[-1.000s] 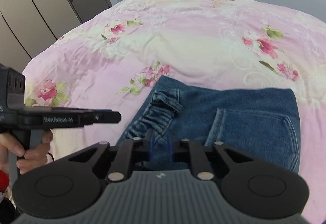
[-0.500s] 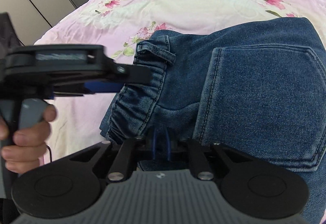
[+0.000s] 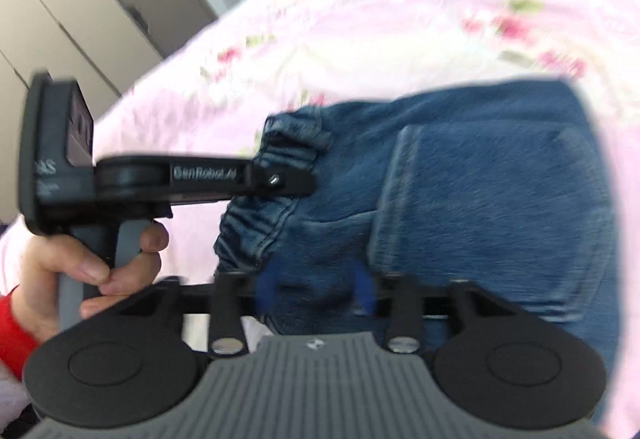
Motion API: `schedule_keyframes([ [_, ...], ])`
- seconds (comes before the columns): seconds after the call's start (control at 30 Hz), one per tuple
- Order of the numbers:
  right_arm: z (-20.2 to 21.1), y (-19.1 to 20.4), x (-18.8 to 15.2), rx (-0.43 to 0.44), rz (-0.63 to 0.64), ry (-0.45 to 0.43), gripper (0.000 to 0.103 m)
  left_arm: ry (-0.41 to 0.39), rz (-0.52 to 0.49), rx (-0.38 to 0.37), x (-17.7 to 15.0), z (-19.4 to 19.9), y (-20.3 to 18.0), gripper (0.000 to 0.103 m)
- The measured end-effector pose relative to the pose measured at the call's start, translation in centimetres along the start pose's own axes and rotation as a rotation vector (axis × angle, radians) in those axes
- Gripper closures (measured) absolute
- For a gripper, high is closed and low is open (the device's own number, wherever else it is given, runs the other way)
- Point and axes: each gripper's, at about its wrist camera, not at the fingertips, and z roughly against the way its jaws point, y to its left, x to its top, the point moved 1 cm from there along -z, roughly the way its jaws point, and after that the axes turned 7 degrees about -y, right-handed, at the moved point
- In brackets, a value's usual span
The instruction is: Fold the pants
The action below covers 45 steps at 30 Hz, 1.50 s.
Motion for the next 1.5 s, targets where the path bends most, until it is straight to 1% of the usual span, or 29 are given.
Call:
schedule_keyframes([
  [0.07, 2.5, -1.0, 0.4, -0.048, 0.037, -0.045, 0.055, -0.004, -0.058, -0.002, 1.1, 0.7, -0.5, 0.082],
  [0.13, 4.1, -2.4, 0.7, -0.114, 0.067, -0.059, 0.055, -0.006, -0.102, 0.013, 2.2, 1.3, -0.6, 0.083],
  [0.2, 4.9, -3.8, 0.7, -0.199, 0.105, -0.04, 0.055, -0.007, -0.139, 0.028, 3.4, 1.4, -0.4, 0.083],
  [0.23, 5.0, -4.7, 0.4, -0.226, 0.108, -0.023, 0.055, 0.002, -0.152, 0.032, 3.7, 1.2, -0.3, 0.083],
  [0.27, 4.9, -5.6, 0.0, -0.234, 0.091, 0.003, 0.056, 0.025, -0.16, 0.034, 3.8, 0.6, -0.2, 0.083],
  [0.3, 4.7, -6.2, -0.4, -0.232, 0.066, 0.03, 0.057, 0.056, -0.163, 0.038, 3.6, -0.1, 0.0, 0.083],
  [0.33, 4.4, -6.7, -1.0, -0.22, 0.04, 0.047, 0.063, 0.078, -0.178, 0.046, 3.3, -0.8, 0.1, 0.083],
  [0.37, 4.0, -7.0, -1.6, -0.203, 0.018, 0.065, 0.065, 0.091, -0.202, 0.067, 2.8, -1.6, 0.2, 0.083],
  [0.4, 3.6, -7.1, -2.2, -0.196, 0.007, 0.08, 0.066, 0.098, -0.206, 0.079, 2.2, -2.2, 0.5, 0.083],
  [0.43, 3.4, -7.1, -2.6, -0.202, 0.017, 0.085, 0.066, 0.105, -0.197, 0.08, 1.8, -2.7, 1.0, 0.083],
  [0.57, 0.9, -6.2, -4.4, -0.254, 0.109, 0.151, 0.066, 0.122, -0.163, 0.073, 0.9, -3.8, 2.4, 0.082],
  [0.67, -0.3, -6.9, -5.6, -0.267, 0.112, 0.167, 0.066, 0.13, -0.187, 0.079, 0.5, -4.3, 2.5, 0.08],
  [0.77, -0.6, -7.6, -5.6, -0.259, 0.089, 0.164, 0.066, 0.125, -0.178, 0.088, 0.6, -4.1, 2.3, 0.078],
  [0.8, -0.3, -7.5, -5.2, -0.257, 0.082, 0.164, 0.066, 0.121, -0.167, 0.086, 0.8, -3.8, 2.3, 0.076],
  [0.83, 0.1, -7.4, -4.9, -0.254, 0.071, 0.158, 0.066, 0.115, -0.16, 0.087, 1.0, -3.3, 2.3, 0.067],
  [0.87, 0.8, -7.3, -4.6, -0.252, 0.058, 0.14, 0.066, 0.104, -0.155, 0.097, 1.2, -2.7, 2.2, 0.063],
  [0.9, 1.6, -7.2, -4.3, -0.251, 0.044, 0.117, 0.066, 0.087, -0.148, 0.099, 1.4, -1.8, 2.1, 0.057],
  [1.0, 4.2, -6.5, -4.6, -0.264, 0.023, 0.051, 0.053, 0.046, -0.168, 0.106, 1.5, 1.3, 1.4, 0.055],
  [1.03, 4.9, -6.2, -5.0, -0.281, 0.03, 0.045, 0.053, 0.03, -0.174, 0.105, 1.4, 2.4, 1.2, 0.054],
  [1.1, 6.1, -5.4, -6.2, -0.306, 0.045, 0.03, 0.053, 0.0, -0.184, 0.102, 1.0, 4.5, 0.7, 0.054],
  [1.23, 6.7, -4.5, -8.5, -0.314, 0.024, 0.04, 0.053, 0.01, -0.19, 0.131, -0.7, 5.8, -0.5, 0.054],
  [1.3, 6.6, -4.4, -9.5, -0.331, 0.005, 0.035, 0.053, 0.01, -0.204, 0.189, -1.7, 5.3, -0.6, 0.054],
  [1.33, 6.4, -4.4, -9.9, -0.351, 0.002, 0.034, 0.053, 0.027, -0.197, 0.215, -2.1, 4.7, -0.4, 0.055],
  [1.37, 6.2, -4.5, -10.2, -0.37, 0.001, 0.028, 0.053, 0.05, -0.176, 0.229, -2.5, 4.0, 0.1, 0.058],
  [1.4, 6.0, -4.8, -10.4, -0.378, -0.01, 0.019, 0.053, 0.069, -0.146, 0.229, -2.9, 3.3, 0.7, 0.064],
  [1.5, 5.6, -5.6, -10.3, -0.359, -0.063, 0.005, 0.054, 0.079, -0.062, 0.222, -3.8, 2.2, 2.3, 0.069],
])
